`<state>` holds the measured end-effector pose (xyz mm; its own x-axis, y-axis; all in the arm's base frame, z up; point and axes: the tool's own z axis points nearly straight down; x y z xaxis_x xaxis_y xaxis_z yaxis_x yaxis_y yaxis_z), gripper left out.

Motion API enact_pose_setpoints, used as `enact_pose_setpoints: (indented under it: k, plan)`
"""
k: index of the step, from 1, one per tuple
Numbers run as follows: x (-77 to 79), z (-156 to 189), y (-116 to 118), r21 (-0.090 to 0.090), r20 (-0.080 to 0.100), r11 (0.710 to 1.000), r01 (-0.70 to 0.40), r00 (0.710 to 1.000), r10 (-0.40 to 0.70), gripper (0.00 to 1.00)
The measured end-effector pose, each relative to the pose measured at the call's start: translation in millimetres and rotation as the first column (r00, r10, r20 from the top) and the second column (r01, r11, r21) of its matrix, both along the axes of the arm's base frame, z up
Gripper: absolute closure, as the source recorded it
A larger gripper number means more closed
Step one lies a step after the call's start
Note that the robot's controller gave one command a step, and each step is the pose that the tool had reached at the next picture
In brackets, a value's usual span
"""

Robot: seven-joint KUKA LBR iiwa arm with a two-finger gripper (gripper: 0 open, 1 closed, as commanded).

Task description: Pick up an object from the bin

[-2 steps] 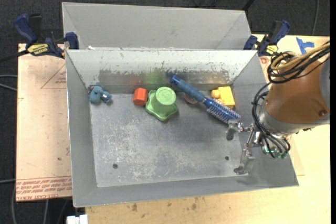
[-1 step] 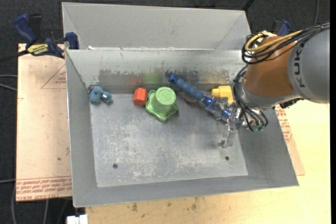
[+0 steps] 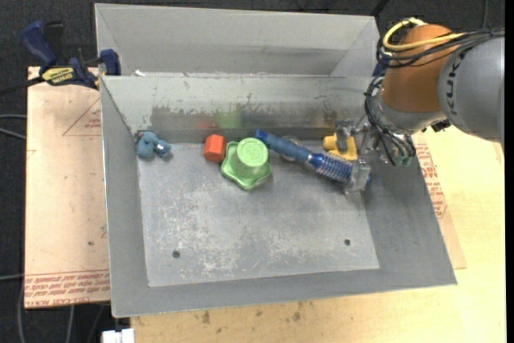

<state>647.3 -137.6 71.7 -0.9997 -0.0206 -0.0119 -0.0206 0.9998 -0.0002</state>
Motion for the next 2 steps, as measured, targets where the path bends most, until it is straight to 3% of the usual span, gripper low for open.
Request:
enact_pose_setpoints:
  k: [1,2]
  plan:
    - [-4.0,-0.5,1.4,0.000,-0.012,1.000,-0.004,1.000,0.004,1.00]
    - [-14.1,177.0,5.4,-0.003,-0.001,0.997,-0.080,0.997,0.080,1.00]
